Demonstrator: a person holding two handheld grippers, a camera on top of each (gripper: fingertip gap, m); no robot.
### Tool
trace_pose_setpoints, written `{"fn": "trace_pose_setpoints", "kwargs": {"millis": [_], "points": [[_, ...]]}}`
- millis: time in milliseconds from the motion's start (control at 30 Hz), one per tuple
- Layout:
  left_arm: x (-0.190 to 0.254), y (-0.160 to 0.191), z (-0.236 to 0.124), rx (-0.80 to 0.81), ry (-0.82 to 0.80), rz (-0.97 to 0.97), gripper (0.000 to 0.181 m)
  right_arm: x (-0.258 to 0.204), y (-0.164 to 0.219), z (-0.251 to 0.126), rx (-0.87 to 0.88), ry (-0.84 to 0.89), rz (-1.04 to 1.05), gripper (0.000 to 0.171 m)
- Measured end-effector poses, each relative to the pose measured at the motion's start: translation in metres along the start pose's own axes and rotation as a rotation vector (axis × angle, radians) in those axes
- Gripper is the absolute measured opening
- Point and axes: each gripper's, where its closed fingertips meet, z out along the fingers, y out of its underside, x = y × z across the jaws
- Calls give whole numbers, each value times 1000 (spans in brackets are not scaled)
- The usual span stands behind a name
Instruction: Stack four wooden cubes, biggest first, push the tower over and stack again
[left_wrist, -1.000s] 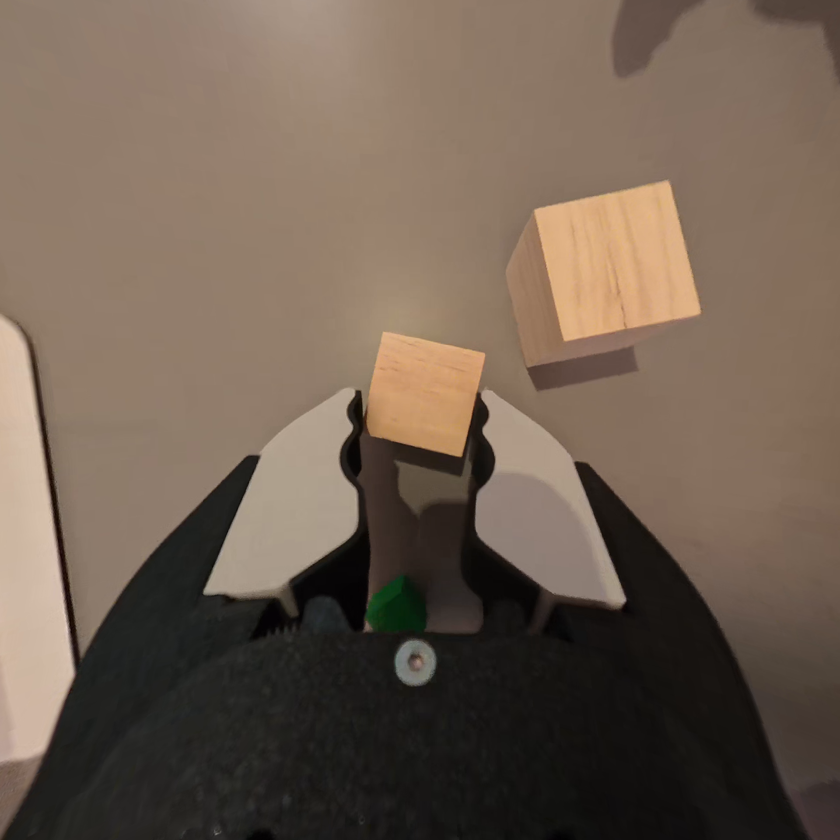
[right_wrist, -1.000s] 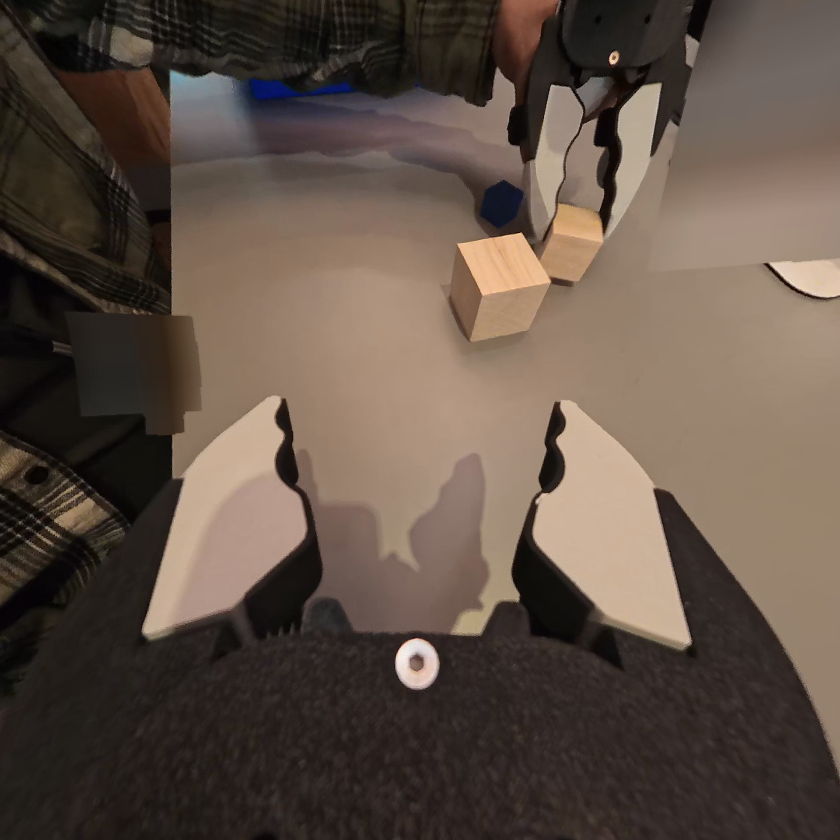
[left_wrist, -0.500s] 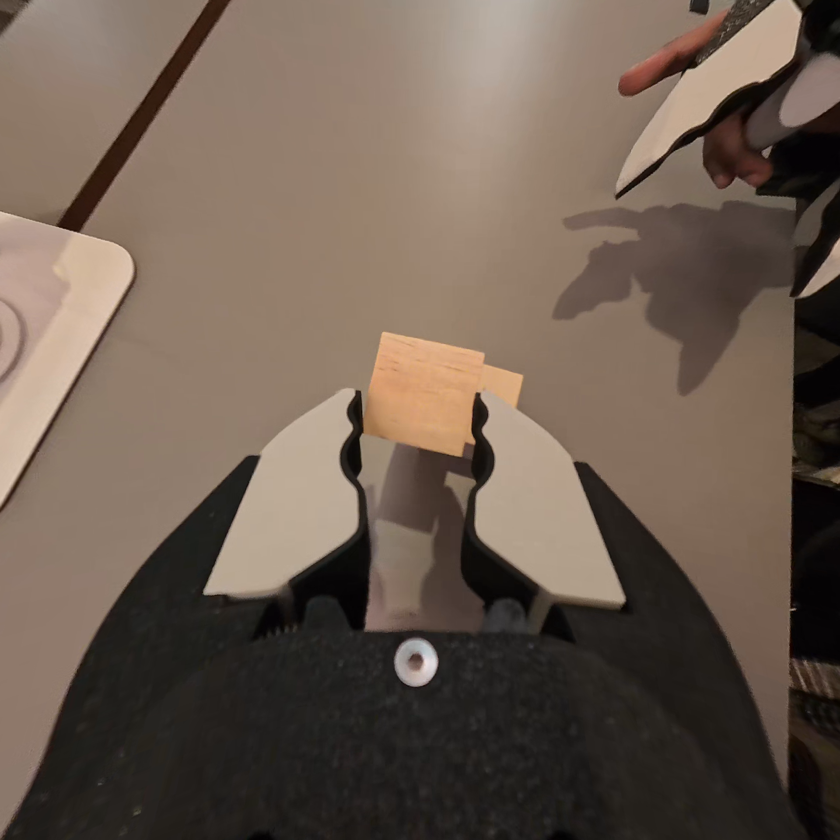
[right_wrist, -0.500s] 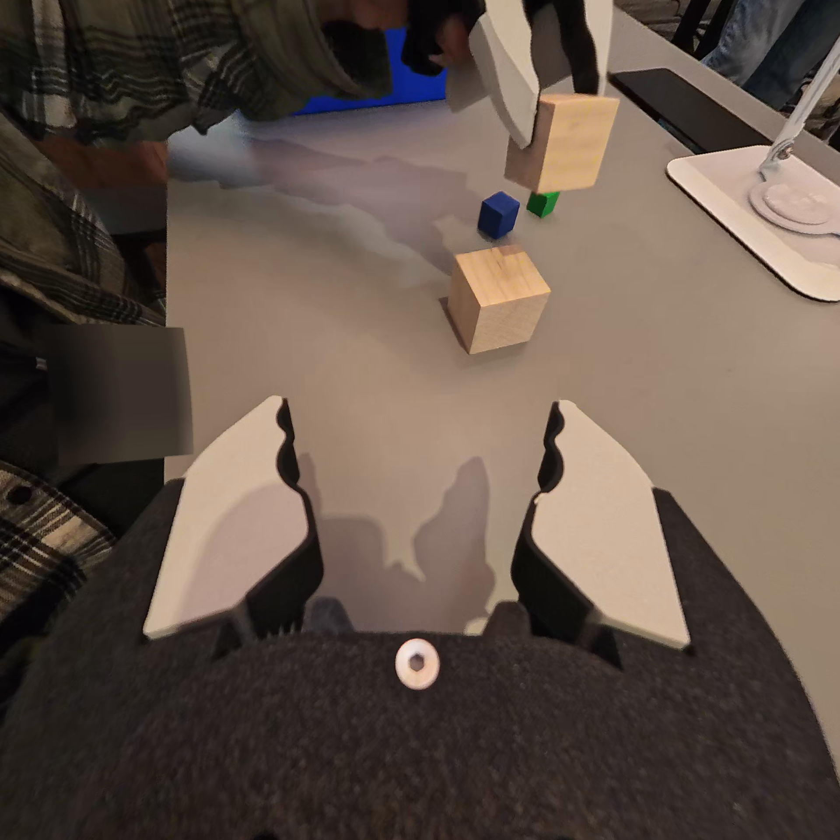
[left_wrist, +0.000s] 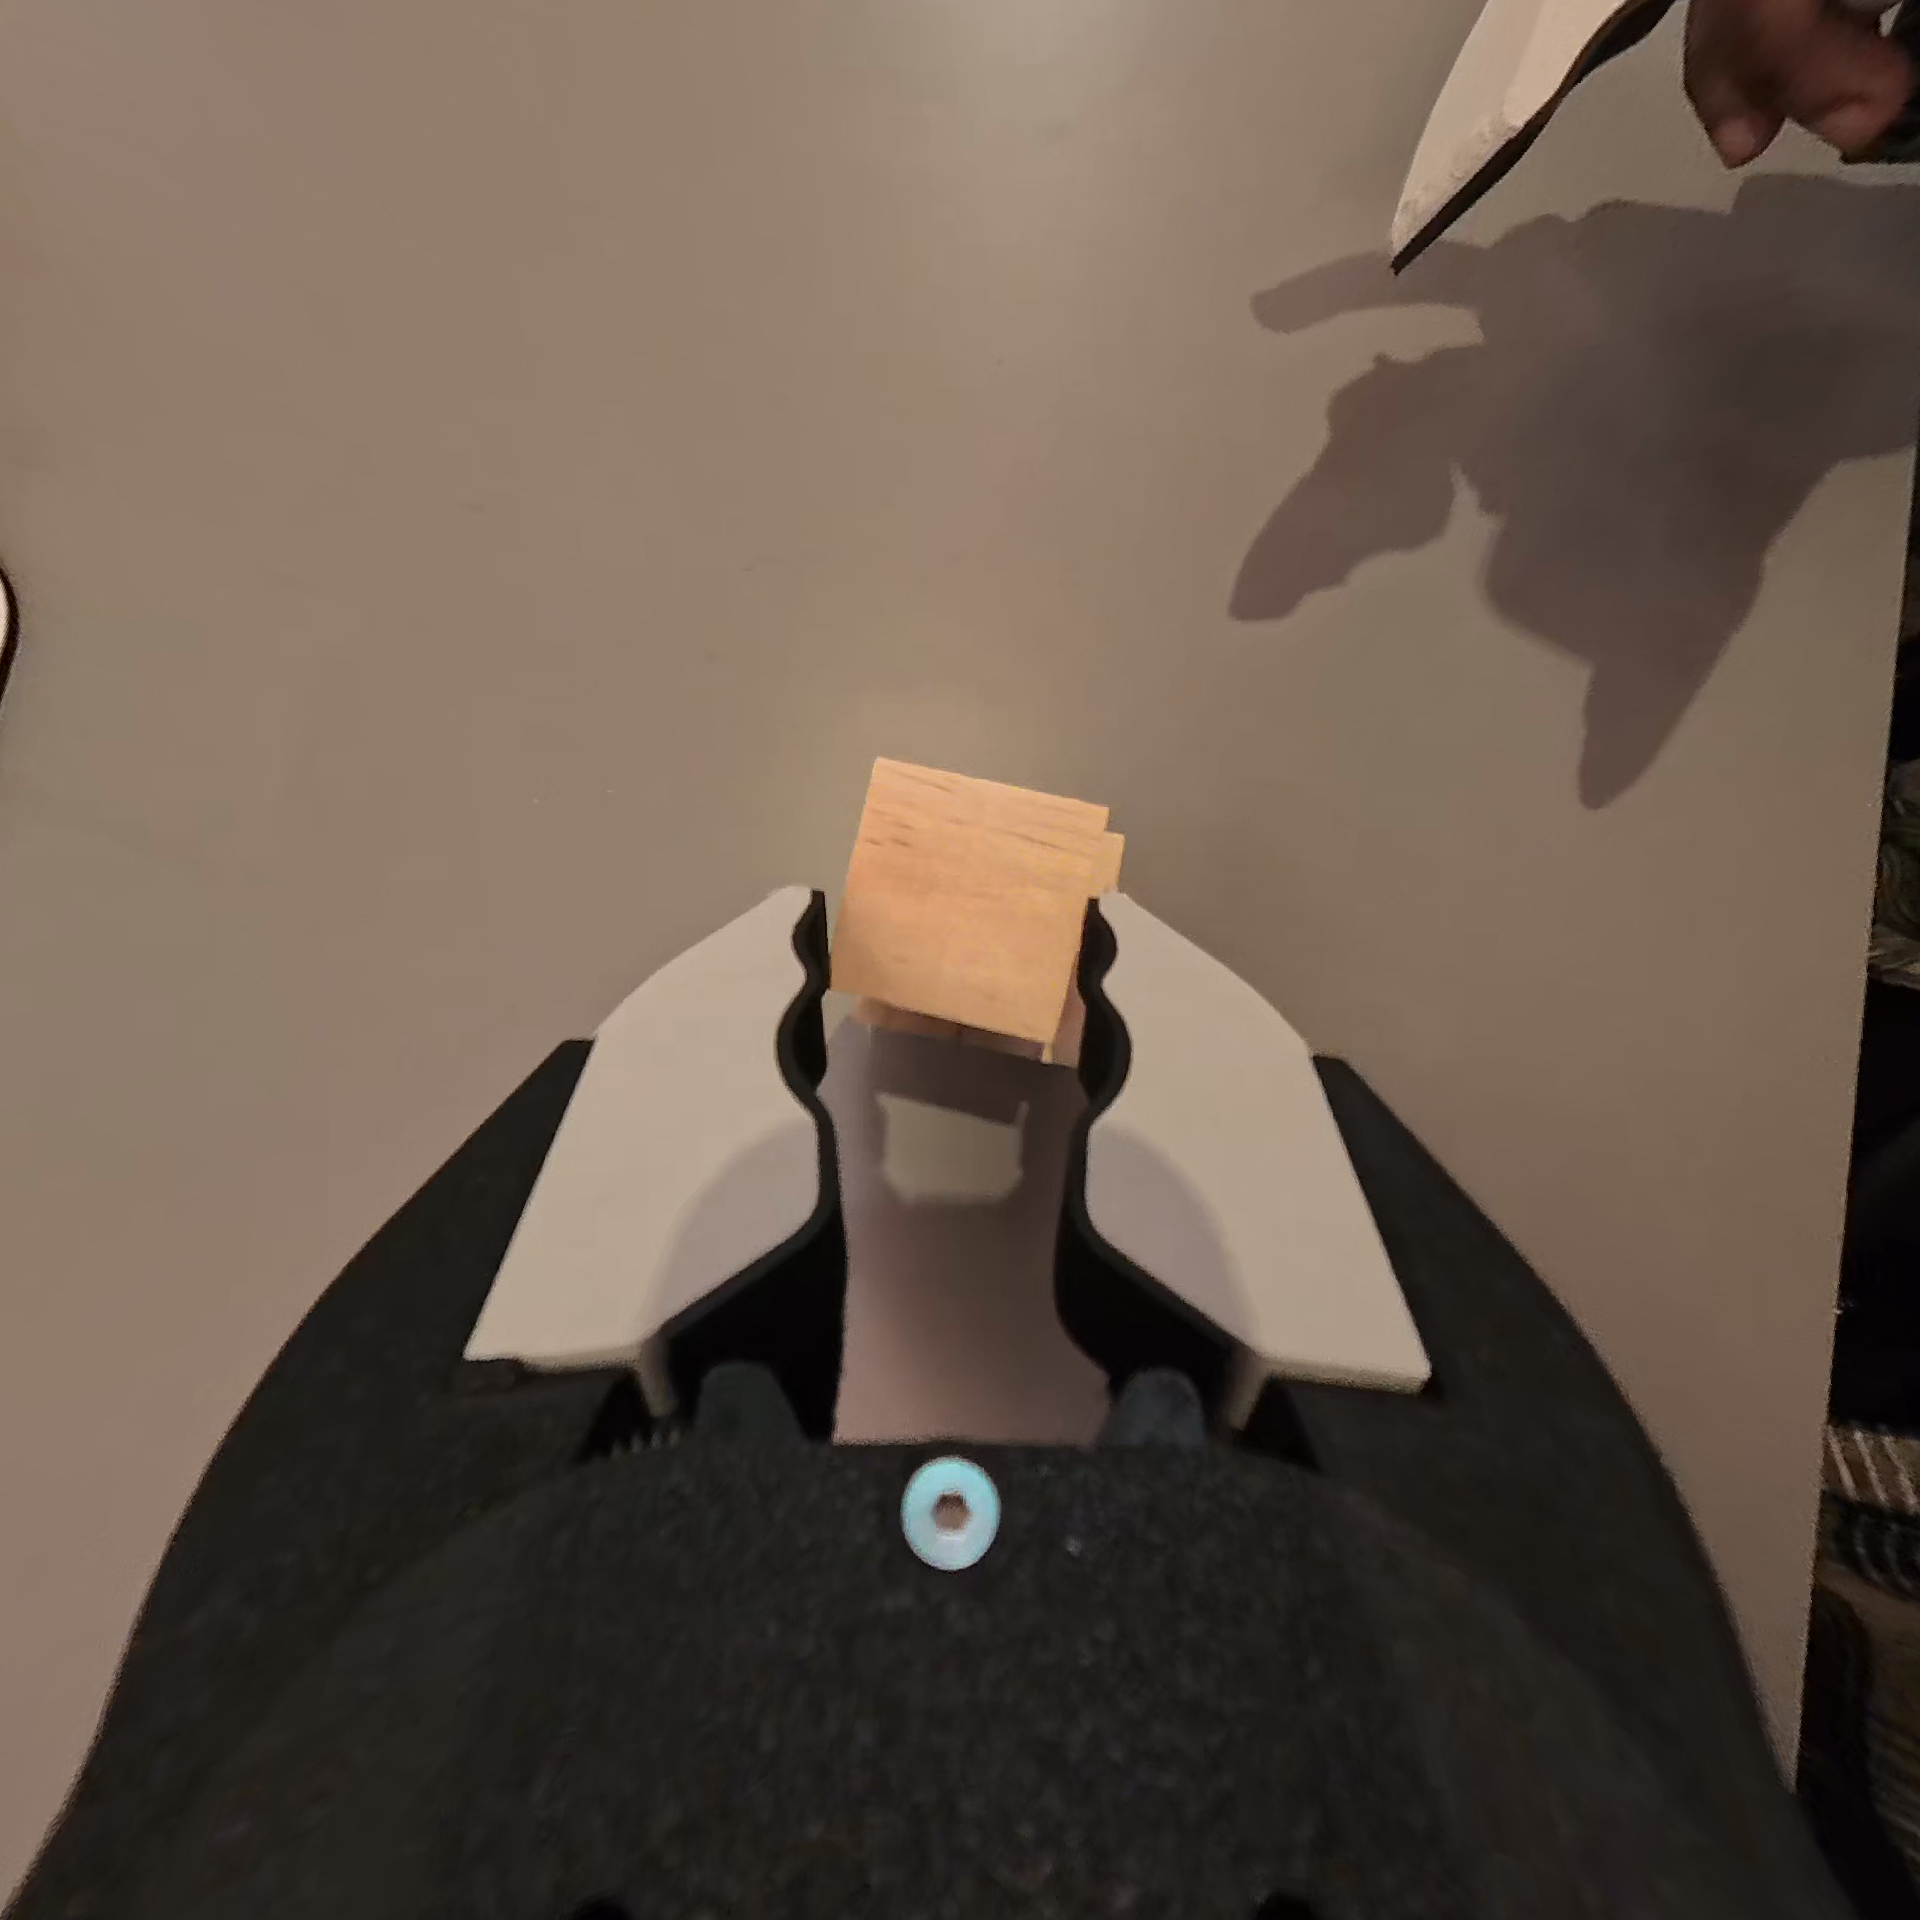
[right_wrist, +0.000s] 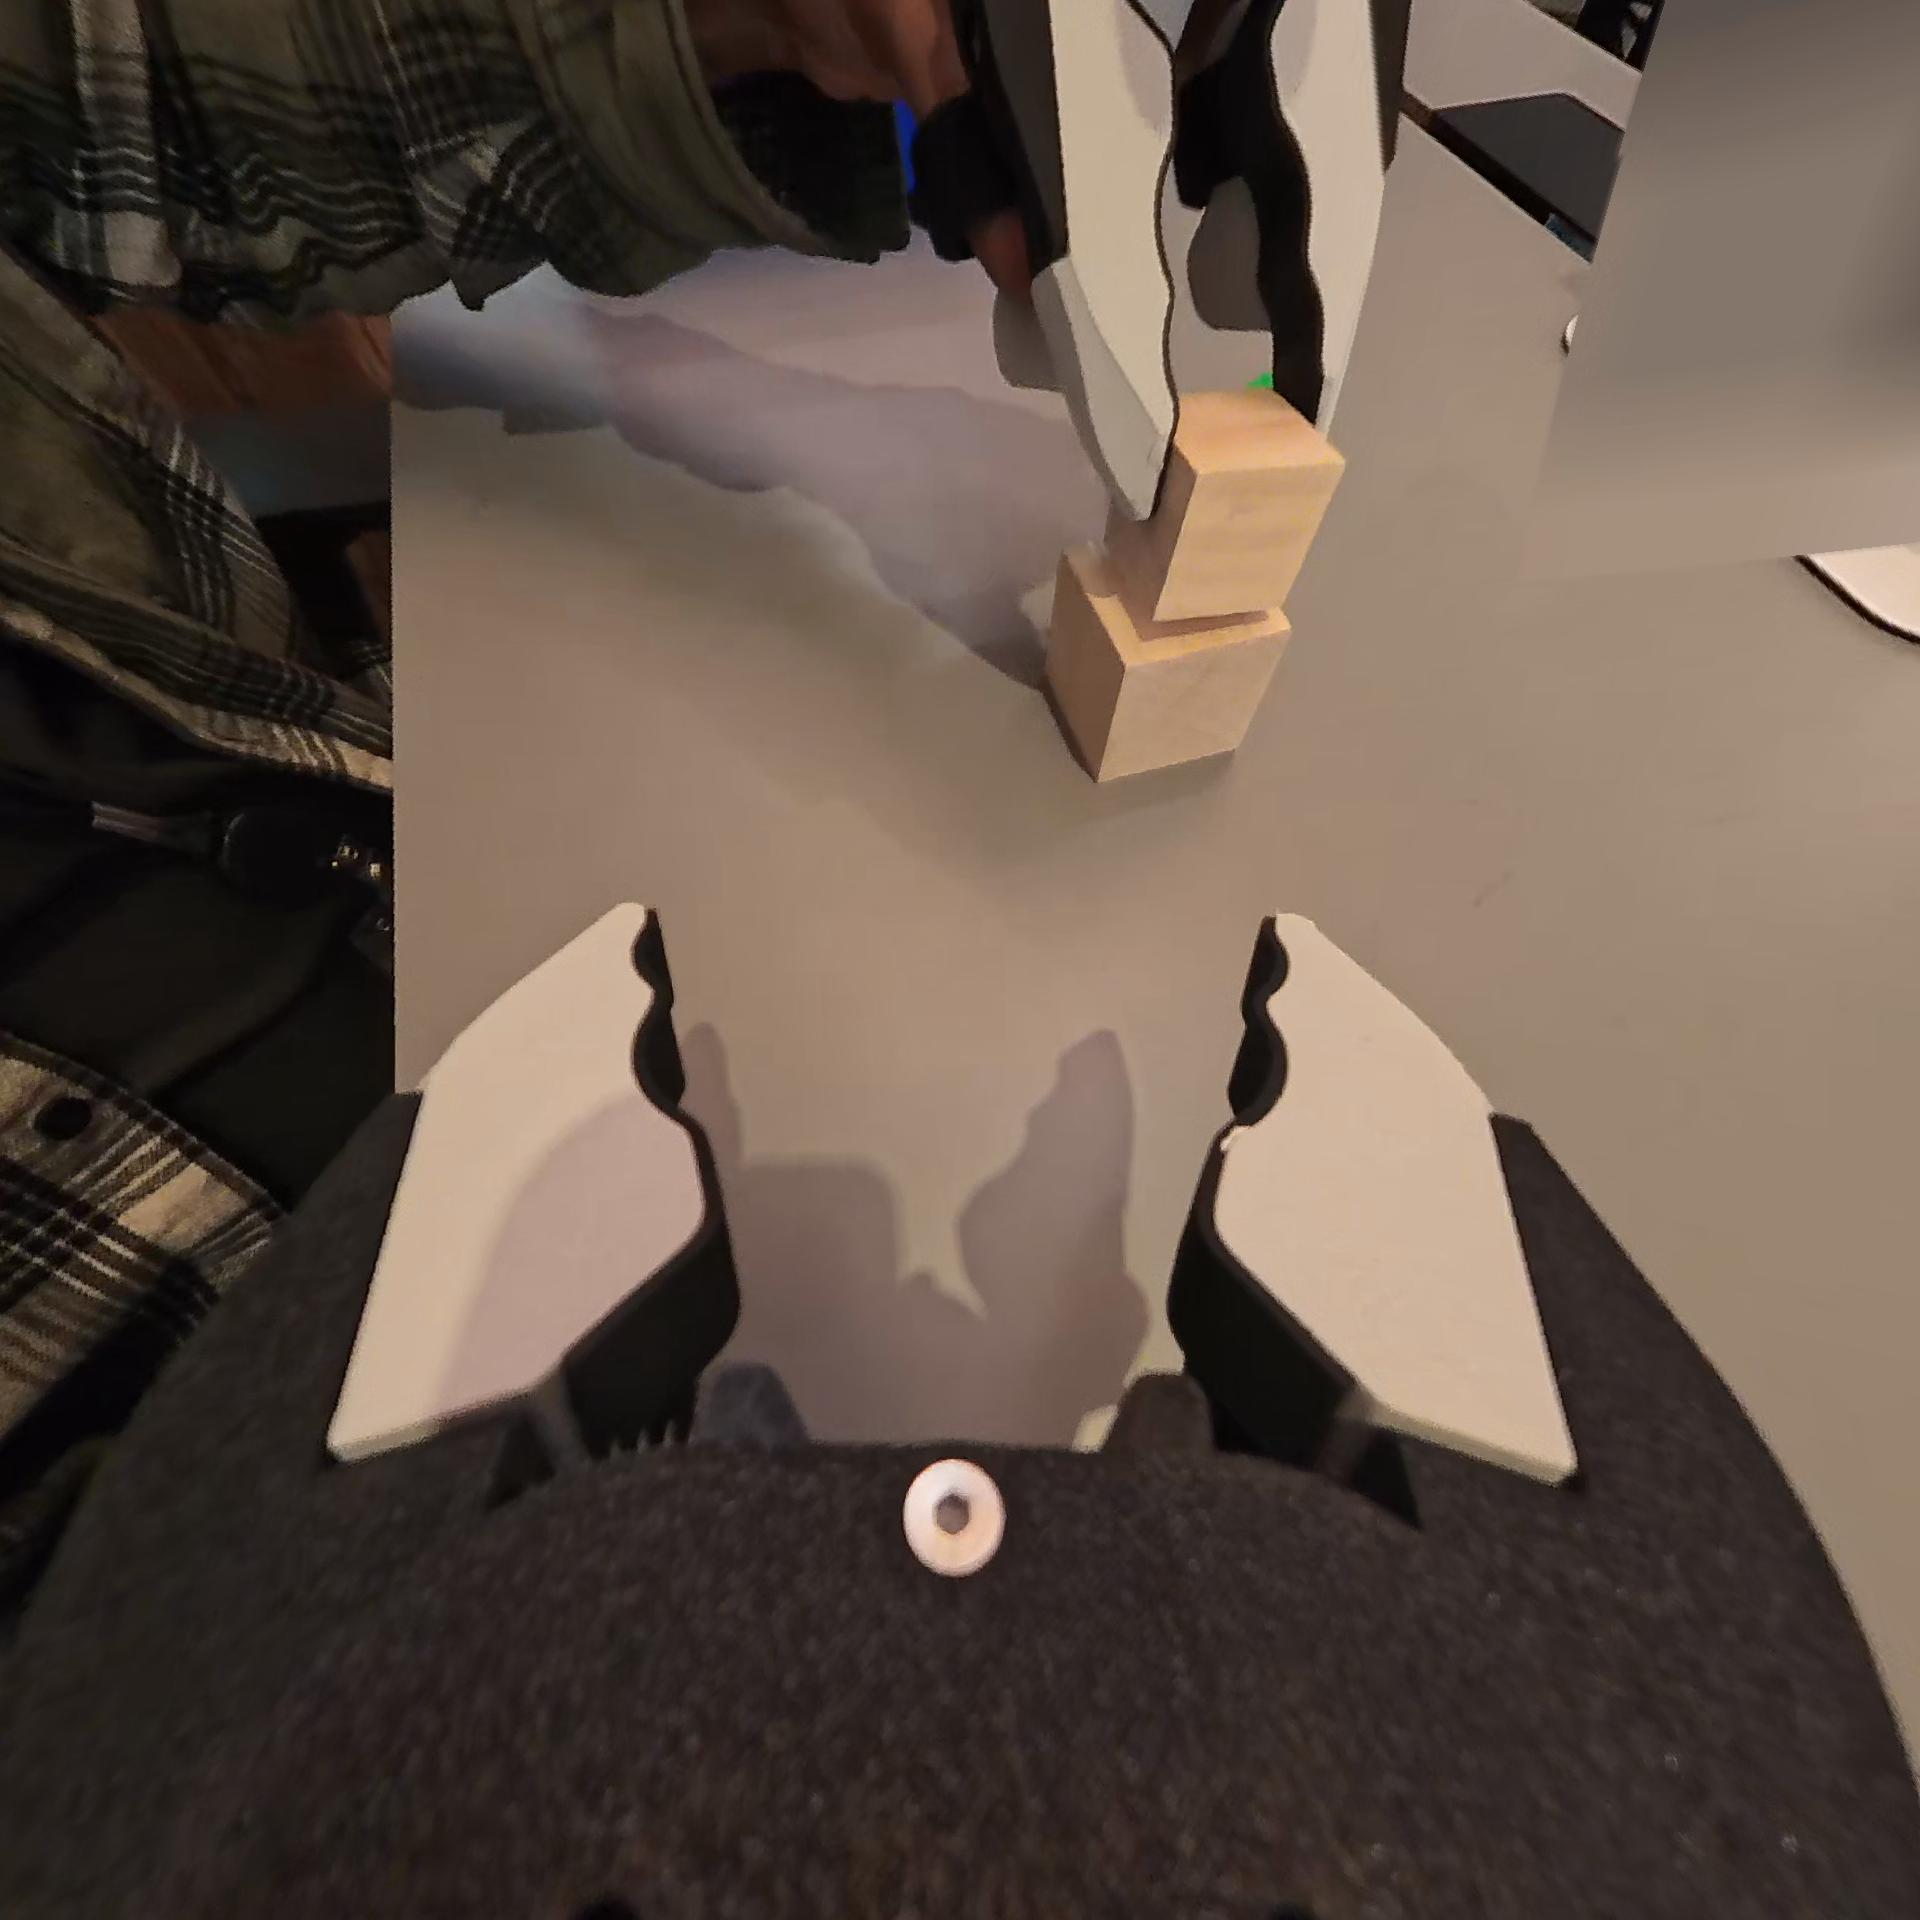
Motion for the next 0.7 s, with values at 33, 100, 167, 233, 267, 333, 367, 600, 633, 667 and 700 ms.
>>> {"fn": "trace_pose_setpoints", "kwargs": {"millis": [33,100,167,233,267,333,367,600,633,667,700], "points": [[0,0,1,3,-1,-2,46,0,0,-1,1,2,0,104],[0,-1,1,1,3,-7,46,0,0,-1,1,0,1,104],[0,-1,1,-2,2,-2,46,1,0,-2,-1,2,1,104],[0,0,0,-9,-9,8,46,1,0,-2,1,3,1,104],[0,1,0,-14,-19,13,46,1,0,-2,3,3,1,104],[-2,3,-1,-27,-43,24,46,1,0,-1,4,1,4,104],[-2,3,-1,-34,-47,24,46,1,0,-1,3,0,5,104],[-1,4,0,-58,-75,-4,46,0,1,1,-1,-9,8,103],[0,4,0,-61,-78,-5,46,0,2,1,-1,-8,9,102],[0,4,0,-63,-81,-7,46,0,2,1,-1,-7,9,102],[0,4,0,-64,-85,-5,46,0,2,1,0,-8,10,102]]}}
